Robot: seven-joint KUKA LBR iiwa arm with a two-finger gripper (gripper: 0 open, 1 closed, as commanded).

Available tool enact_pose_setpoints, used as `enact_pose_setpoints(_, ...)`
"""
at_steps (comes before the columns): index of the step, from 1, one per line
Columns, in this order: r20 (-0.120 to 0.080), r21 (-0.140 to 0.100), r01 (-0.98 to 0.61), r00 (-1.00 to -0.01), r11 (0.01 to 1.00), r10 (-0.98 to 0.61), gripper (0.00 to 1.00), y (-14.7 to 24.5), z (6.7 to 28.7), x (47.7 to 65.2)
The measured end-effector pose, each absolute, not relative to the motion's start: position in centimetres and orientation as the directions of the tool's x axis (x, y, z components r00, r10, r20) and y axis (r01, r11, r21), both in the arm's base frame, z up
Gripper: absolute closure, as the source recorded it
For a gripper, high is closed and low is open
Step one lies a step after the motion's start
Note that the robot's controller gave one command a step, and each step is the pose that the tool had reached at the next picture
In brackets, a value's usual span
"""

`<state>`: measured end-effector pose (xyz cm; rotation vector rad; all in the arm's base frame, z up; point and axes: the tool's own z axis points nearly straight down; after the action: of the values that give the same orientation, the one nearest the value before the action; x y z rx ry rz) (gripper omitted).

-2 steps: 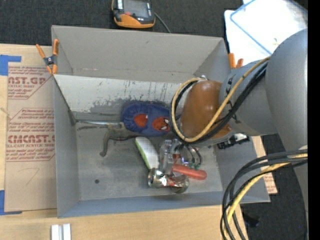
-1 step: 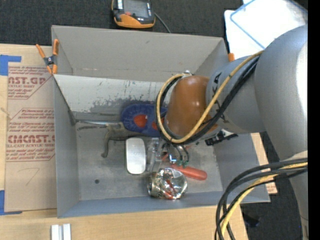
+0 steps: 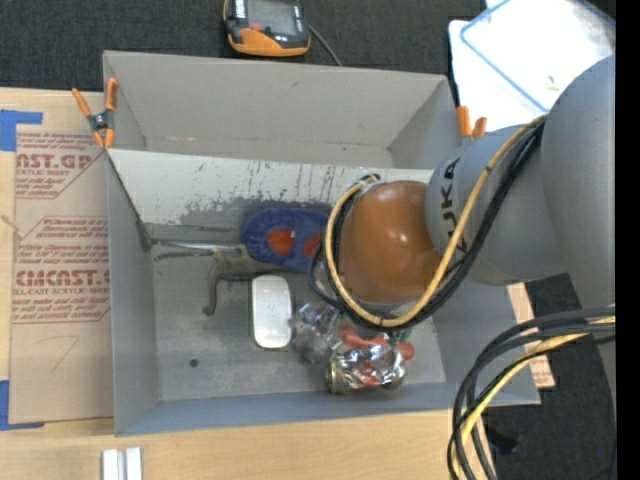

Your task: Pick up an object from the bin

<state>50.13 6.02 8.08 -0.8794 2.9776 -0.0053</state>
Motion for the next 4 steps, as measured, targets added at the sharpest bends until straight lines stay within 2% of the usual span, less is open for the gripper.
enact_pose_setpoints(3,-0.036,-0.013,-0.546,-0.837,0.838,-0.546,1.00,5.9,9.4,50.1)
enact_pose_setpoints(4,-0.036,-0.011,-0.545,-0.838,0.838,-0.545,1.00,5.7,10.9,48.4)
